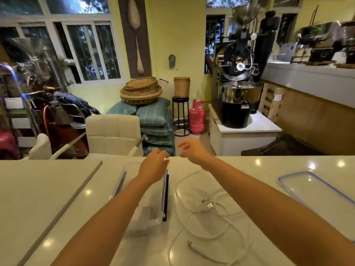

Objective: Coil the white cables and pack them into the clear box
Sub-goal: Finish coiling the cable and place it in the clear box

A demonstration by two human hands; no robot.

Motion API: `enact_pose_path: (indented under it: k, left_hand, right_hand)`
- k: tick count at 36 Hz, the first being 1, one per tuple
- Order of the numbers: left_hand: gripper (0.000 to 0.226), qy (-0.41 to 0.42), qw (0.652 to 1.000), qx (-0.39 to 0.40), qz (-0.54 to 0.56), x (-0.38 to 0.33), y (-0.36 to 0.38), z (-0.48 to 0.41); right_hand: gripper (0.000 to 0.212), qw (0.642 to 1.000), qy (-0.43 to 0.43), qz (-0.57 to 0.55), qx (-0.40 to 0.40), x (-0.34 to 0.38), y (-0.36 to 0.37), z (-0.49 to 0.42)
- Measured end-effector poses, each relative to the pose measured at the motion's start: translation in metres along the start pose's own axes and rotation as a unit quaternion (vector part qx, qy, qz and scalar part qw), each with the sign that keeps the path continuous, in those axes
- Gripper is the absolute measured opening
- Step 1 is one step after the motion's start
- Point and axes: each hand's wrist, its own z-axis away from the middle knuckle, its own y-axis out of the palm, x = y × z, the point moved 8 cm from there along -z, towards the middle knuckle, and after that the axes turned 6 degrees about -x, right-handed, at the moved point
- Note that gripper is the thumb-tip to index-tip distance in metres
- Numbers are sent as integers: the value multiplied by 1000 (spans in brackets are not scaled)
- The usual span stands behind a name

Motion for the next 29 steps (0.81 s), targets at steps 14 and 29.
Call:
enact_pose_path:
  k: [14,29]
  left_hand:
    - [36,72,981,183,5,-90,77,23]
    - [28,29,960,276,-27,-95,114,37]
  right_hand:
    - [38,997,44,63,-3,-70,-66,35]
    - [40,974,92,184,99,-142,-56,44]
